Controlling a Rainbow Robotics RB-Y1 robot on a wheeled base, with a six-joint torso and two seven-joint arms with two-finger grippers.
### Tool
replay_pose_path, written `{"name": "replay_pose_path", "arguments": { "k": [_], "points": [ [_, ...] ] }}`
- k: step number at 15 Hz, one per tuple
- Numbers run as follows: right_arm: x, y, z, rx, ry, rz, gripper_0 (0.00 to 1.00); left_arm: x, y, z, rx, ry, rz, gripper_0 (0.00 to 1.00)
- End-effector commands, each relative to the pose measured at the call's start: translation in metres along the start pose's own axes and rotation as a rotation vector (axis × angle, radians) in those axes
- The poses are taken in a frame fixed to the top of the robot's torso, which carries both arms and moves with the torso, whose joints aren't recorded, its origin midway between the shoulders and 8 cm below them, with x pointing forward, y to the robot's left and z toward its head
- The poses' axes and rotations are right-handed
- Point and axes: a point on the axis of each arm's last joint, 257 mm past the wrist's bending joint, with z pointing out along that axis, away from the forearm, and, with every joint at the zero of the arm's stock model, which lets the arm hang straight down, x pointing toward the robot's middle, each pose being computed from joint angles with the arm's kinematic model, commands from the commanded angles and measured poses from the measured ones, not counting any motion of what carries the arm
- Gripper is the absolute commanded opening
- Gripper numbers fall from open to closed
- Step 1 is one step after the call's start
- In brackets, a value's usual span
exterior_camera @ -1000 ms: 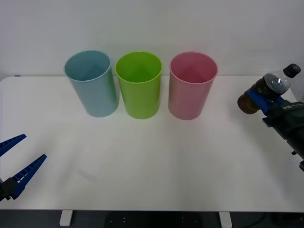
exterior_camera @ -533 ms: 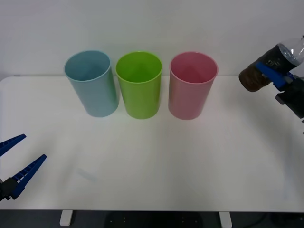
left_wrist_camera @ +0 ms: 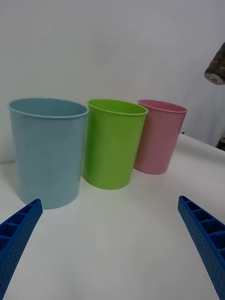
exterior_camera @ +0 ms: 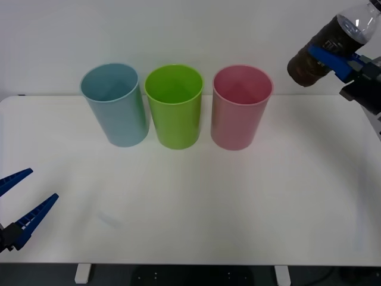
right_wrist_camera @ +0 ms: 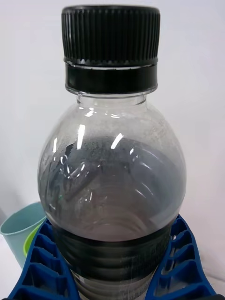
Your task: Grasp the object on the table and drop it into the matching bin: aluminum can to the light blue bin, PET bottle to the pink bin.
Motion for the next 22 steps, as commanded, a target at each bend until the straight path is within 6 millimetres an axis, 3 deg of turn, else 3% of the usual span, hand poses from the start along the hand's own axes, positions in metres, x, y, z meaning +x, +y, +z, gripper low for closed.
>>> {"name": "replay_pose_path", "arguments": {
  "k": [1, 10, 18, 22],
  "points": [
    [0.006, 0.0, 0.016, -0.046, 0.04, -0.078, 0.0, 0.0, 0.0, 0.0, 0.0, 0.0, 0.0, 1.0],
    [0.033, -0.015, 0.077, -0.096, 0.132, -0.167, 0.0, 0.0, 0.0, 0.0, 0.0, 0.0, 0.0, 1.0],
    [0.065, -0.015, 0.135, -0.123, 0.221, -0.168, 0.02, 0.0, 0.0, 0.0, 0.0, 0.0, 0.0, 1.0],
    [0.08, -0.006, 0.146, -0.146, 0.253, -0.158, 0.03, 0.0, 0.0, 0.0, 0.0, 0.0, 0.0, 1.0]
  ]
}}
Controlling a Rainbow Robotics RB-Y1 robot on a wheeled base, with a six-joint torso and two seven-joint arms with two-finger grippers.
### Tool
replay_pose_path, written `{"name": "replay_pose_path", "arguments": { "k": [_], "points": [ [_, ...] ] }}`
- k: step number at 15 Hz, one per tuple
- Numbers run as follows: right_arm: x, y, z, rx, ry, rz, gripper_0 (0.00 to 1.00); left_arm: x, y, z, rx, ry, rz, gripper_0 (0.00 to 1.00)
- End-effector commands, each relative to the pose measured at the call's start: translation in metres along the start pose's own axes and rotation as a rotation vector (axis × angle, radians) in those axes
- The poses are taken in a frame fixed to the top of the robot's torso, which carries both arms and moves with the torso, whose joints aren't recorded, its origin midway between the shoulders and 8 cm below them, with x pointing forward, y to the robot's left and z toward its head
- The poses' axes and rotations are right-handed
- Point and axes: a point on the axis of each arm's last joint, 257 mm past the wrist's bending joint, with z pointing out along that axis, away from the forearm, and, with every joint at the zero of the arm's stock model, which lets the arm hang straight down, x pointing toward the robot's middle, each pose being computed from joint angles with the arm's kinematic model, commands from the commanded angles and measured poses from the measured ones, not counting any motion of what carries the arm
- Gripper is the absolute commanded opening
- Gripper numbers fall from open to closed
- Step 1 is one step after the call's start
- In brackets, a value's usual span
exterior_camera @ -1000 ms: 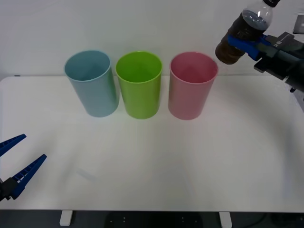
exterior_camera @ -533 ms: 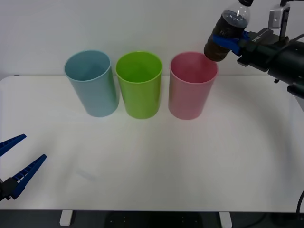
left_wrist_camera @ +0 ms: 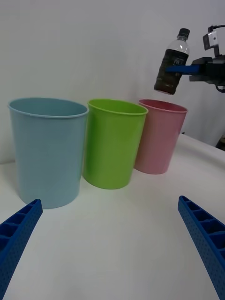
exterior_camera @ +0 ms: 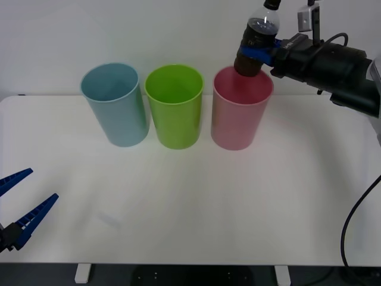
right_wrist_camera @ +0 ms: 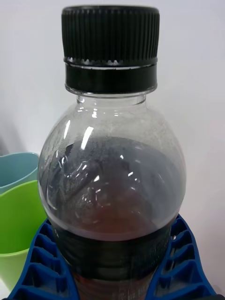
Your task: Grasp the object on the table and drop it into the matching bin: aluminum can to the light blue bin, PET bottle to the pink bin.
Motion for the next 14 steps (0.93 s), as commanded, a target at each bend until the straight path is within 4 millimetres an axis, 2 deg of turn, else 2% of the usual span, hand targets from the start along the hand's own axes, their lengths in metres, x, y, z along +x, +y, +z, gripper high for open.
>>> {"name": "replay_pose_path", "arguments": {
  "k": [1, 5, 6, 7, 8, 14],
  "points": [
    [0.0035, 0.0035, 0.0033, -0.008, 0.008, -0.004, 0.03, 0.0, 0.0, 0.0, 0.0, 0.0, 0.0, 1.0],
    [0.0042, 0.0049, 0.0041, -0.012, 0.009, -0.017, 0.06, 0.0, 0.0, 0.0, 0.0, 0.0, 0.0, 1.0],
    [0.0034, 0.0038, 0.003, -0.01, 0.007, -0.022, 0.17, 0.0, 0.0, 0.0, 0.0, 0.0, 0.0, 1.0],
    [0.0041, 0.0044, 0.0032, -0.011, 0.007, -0.024, 0.69, 0.0, 0.0, 0.0, 0.0, 0.0, 0.0, 1.0],
    [0.0041, 0.0042, 0.0027, -0.011, 0.008, -0.026, 1.0, 0.0, 0.0, 0.0, 0.0, 0.0, 0.0, 1.0],
    [-0.0002, 0.0037, -0.0032, -0.024, 0.001, -0.029, 1.0, 0.0, 0.0, 0.0, 0.0, 0.0, 0.0, 1.0]
  ]
}}
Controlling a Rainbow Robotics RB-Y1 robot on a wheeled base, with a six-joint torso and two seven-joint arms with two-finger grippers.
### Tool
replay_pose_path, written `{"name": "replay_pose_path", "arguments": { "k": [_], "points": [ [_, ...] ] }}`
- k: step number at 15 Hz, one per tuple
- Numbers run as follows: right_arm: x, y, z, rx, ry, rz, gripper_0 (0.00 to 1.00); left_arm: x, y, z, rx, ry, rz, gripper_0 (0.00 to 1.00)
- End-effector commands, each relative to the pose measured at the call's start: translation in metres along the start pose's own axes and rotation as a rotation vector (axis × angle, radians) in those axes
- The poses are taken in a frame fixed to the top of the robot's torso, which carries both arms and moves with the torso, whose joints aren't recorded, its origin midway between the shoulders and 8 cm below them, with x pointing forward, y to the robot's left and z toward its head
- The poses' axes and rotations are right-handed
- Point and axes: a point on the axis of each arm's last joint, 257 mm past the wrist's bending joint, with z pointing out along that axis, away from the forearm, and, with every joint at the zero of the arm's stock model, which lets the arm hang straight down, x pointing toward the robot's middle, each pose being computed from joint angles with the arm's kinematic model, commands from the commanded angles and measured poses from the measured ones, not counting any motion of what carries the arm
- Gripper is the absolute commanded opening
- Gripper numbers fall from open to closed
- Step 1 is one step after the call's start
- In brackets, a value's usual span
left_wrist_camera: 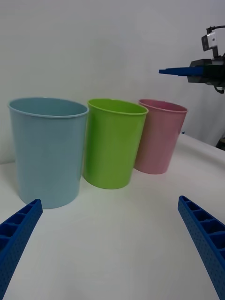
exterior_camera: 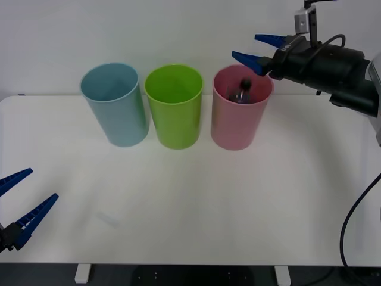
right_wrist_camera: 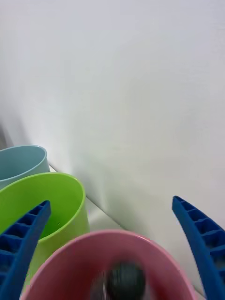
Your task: Grasp the object on the table and drop it into the matching bin: aluminum can to the light blue bin, PET bottle to the pink bin.
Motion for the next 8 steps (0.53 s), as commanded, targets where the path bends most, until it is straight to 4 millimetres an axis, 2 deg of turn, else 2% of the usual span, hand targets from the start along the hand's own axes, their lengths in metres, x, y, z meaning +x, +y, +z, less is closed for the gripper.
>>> {"name": "replay_pose_path", "arguments": {
  "k": [1, 8],
  "points": [
    [-0.002, -0.001, -0.004, -0.004, -0.006, -0.003, 1.0, 0.0, 0.0, 0.0, 0.0, 0.0, 0.0, 1.0],
    [-0.004, -0.009, -0.032, 0.004, -0.039, -0.008, 1.0, 0.0, 0.0, 0.0, 0.0, 0.0, 0.0, 1.0]
  ]
}}
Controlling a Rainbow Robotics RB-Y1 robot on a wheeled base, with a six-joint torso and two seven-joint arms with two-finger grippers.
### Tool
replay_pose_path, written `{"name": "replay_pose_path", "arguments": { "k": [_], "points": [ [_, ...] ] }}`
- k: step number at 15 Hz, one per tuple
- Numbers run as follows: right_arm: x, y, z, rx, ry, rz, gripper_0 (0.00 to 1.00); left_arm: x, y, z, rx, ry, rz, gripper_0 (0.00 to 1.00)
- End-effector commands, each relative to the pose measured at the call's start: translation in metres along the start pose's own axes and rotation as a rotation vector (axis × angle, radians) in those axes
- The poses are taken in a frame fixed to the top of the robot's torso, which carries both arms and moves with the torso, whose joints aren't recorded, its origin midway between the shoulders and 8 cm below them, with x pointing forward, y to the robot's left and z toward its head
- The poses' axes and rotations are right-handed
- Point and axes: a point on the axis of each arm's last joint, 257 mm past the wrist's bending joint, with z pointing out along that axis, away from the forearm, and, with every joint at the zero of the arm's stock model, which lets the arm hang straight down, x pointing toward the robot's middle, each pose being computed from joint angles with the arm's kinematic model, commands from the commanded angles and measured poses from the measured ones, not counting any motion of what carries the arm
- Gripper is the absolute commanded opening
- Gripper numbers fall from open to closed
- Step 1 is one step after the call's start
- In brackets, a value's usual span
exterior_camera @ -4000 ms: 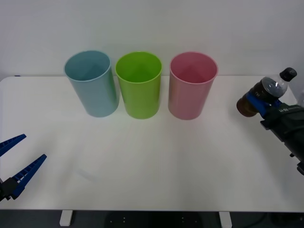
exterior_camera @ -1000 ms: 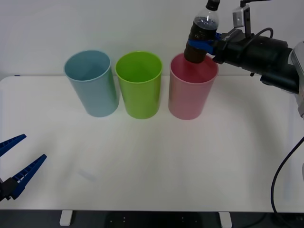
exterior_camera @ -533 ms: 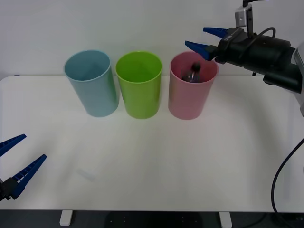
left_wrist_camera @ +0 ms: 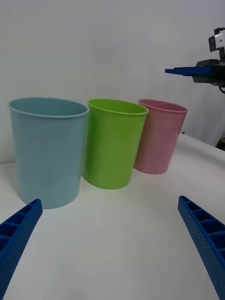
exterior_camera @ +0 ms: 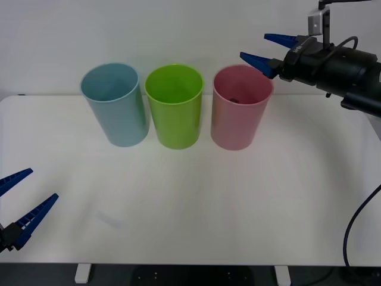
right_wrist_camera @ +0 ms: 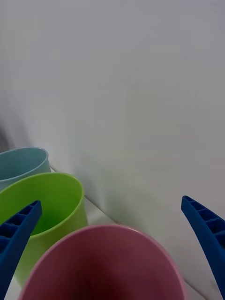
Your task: Grasp the object on the table and drop it into the matching bin: aluminum can to the light blue bin, PET bottle to the pink bin.
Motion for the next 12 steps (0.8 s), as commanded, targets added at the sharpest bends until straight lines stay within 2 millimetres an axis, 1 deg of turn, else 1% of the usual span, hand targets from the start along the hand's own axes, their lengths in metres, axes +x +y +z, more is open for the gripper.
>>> {"name": "replay_pose_path", "arguments": {
  "k": [1, 2, 6, 12],
  "points": [
    [-0.002, -0.004, -0.019, 0.021, -0.018, -0.018, 1.0, 0.0, 0.0, 0.0, 0.0, 0.0, 0.0, 1.0],
    [-0.002, -0.005, -0.028, 0.031, -0.024, -0.029, 1.0, 0.0, 0.0, 0.0, 0.0, 0.0, 0.0, 1.0],
    [0.003, 0.002, -0.059, 0.042, -0.038, -0.042, 1.0, 0.0, 0.0, 0.0, 0.0, 0.0, 0.0, 1.0],
    [0.021, 0.024, -0.109, 0.057, -0.043, -0.05, 1.0, 0.0, 0.0, 0.0, 0.0, 0.0, 0.0, 1.0]
  ]
}}
